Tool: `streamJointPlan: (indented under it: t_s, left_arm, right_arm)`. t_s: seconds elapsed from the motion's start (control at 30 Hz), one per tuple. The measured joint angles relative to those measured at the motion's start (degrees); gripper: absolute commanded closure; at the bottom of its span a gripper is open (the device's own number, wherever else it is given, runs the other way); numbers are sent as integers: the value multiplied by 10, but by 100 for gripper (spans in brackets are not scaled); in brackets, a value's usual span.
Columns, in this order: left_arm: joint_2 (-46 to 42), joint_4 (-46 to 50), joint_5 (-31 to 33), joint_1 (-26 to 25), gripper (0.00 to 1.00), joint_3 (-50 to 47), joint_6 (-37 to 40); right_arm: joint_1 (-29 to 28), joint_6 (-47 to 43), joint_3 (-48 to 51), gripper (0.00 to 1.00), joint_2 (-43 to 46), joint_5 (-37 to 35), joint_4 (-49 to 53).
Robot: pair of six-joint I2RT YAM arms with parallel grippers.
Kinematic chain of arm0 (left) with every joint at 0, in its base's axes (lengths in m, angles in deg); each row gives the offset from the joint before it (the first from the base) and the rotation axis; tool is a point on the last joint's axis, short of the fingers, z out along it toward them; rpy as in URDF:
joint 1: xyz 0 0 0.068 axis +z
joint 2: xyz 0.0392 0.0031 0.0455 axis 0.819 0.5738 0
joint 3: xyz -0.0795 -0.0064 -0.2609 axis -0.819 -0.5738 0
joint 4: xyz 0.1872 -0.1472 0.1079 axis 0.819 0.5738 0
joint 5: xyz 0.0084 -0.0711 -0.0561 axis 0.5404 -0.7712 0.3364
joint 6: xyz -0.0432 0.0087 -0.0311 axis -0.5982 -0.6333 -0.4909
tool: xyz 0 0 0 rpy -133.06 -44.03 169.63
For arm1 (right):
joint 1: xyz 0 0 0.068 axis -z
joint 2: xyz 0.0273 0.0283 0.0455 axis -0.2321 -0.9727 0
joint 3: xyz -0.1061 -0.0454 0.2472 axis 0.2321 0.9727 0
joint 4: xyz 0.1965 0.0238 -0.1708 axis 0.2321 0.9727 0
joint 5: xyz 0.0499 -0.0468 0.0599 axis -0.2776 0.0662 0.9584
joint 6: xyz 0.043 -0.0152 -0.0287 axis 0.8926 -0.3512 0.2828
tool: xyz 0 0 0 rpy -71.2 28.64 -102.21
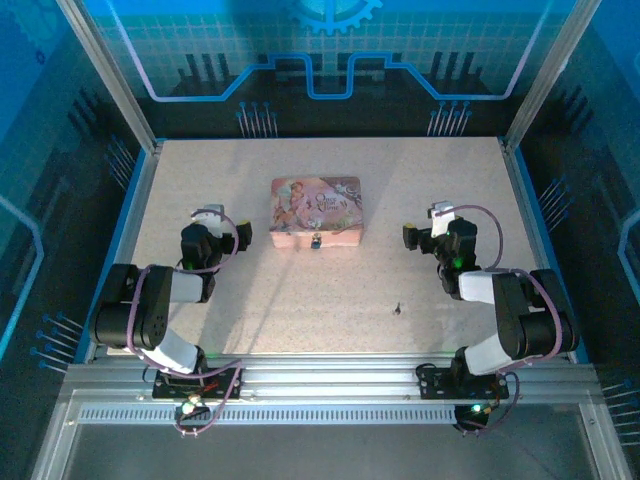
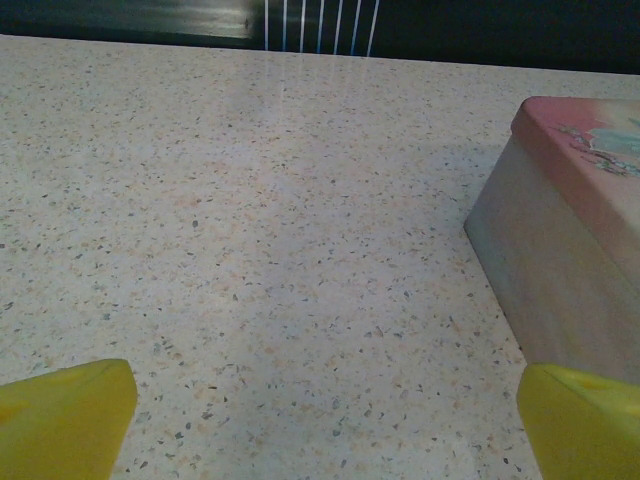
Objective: Unlock a padlock with a key
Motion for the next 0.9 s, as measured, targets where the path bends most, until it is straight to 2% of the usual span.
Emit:
streamJointPlan:
  t_s: [0.2, 0.47, 0.57, 0.7, 0.9]
  left_arm:
    - [-11, 5, 5, 0, 1, -3, 0]
    - [-150, 104, 35, -17, 1, 2, -4]
    - [-199, 189, 43, -19, 1, 33, -39]
    - [-235, 333, 42, -19, 1, 120, -116]
    - [-264, 456, -7, -27, 1, 175, -219]
  right_arm:
    - [0, 0, -5, 0, 2, 2, 22]
    - [0, 12, -31, 0, 73, -5, 117]
    - [0, 37, -60, 0, 108, -8, 189]
    - [0, 91, -127, 0, 142, -5, 320]
    - [-12, 184, -229, 0, 153, 15, 518]
